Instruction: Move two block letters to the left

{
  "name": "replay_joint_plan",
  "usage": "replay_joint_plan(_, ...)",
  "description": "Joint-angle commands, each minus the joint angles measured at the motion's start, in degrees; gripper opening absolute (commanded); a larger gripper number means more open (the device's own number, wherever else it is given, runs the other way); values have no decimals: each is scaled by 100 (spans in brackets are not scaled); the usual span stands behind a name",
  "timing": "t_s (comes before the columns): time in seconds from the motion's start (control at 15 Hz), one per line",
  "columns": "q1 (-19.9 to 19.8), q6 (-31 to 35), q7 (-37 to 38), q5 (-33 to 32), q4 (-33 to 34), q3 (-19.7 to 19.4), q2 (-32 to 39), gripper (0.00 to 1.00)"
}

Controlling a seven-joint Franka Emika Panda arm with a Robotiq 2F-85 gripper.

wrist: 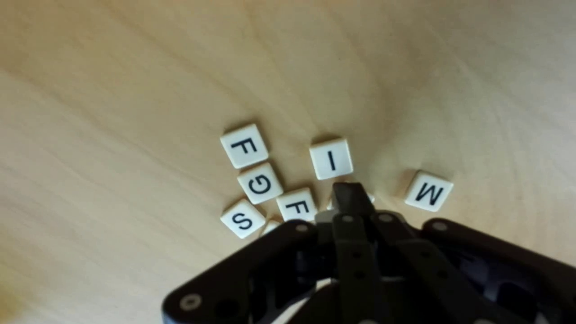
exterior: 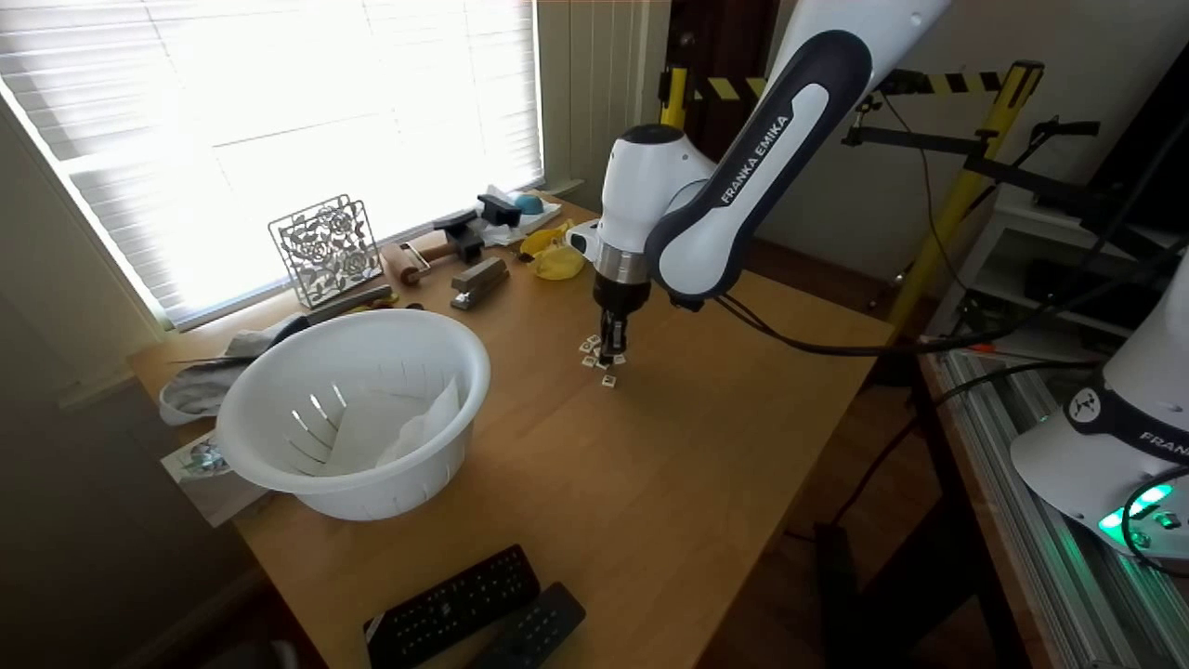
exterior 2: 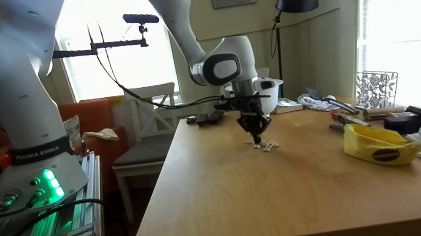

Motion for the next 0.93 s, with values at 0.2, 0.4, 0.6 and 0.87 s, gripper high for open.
replay_joint_plan(0.2, 319, -464, 1203, 25, -61, -334, 75, 0)
replay_joint_plan(0.4, 295, -703, 1571, 184, -13, -274, 78, 0)
replay_joint_plan(0.6, 312, -858, 2047, 353, 76, -281, 136, 0)
replay_joint_plan(0.87, 242, -971, 2474, 733, 208, -211, 211, 0)
